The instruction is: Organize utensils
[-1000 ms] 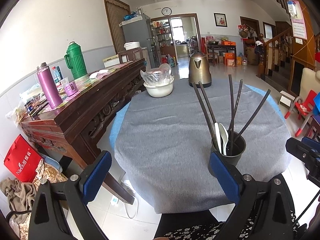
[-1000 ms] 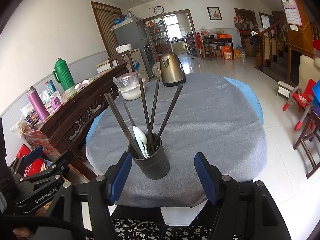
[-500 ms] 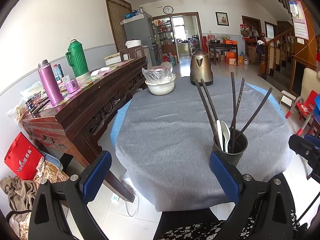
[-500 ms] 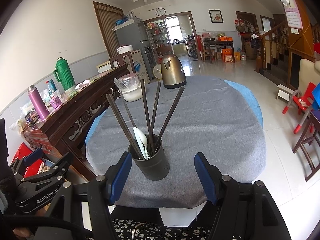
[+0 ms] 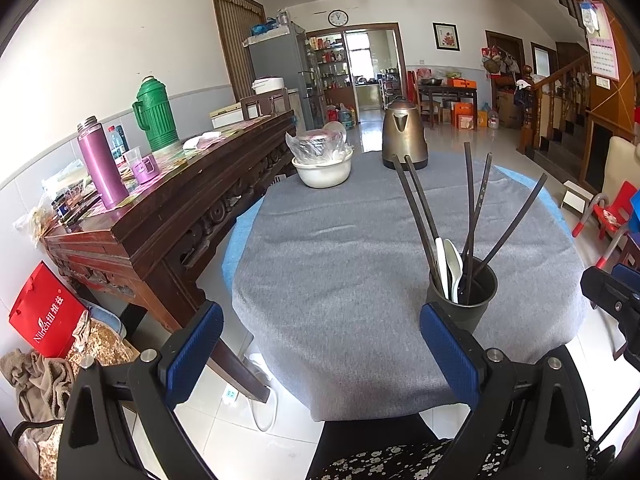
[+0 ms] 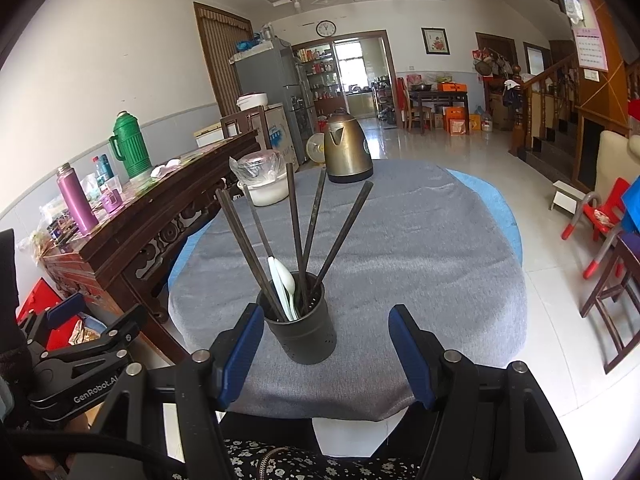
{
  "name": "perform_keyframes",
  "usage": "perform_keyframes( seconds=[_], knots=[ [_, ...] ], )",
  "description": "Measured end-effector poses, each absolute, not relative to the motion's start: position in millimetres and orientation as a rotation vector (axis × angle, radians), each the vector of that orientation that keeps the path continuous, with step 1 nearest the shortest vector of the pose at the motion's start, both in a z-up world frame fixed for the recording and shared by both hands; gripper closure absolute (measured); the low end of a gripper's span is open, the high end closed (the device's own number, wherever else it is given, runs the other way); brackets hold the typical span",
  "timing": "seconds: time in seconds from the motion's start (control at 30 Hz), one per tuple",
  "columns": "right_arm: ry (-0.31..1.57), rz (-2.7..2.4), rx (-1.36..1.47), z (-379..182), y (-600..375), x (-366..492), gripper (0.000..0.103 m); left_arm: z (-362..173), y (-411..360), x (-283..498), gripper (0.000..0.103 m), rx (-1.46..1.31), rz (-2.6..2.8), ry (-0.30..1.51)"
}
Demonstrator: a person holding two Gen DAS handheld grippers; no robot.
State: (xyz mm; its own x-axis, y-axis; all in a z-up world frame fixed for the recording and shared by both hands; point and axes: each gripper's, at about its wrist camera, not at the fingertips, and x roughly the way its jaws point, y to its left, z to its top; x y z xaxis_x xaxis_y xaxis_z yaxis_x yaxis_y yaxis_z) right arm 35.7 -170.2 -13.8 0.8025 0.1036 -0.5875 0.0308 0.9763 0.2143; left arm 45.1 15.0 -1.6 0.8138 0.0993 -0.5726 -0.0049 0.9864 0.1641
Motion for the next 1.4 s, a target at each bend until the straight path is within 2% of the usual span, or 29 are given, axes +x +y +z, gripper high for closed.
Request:
perform_keyframes(
  seconds=[1.4],
  knots=[
    [0.637,0.047,0.217,-13.1,-169.3,36.4,0.035,-1.2,17.6,47.3,0.004,0.155,0.068,0.619]
  ],
)
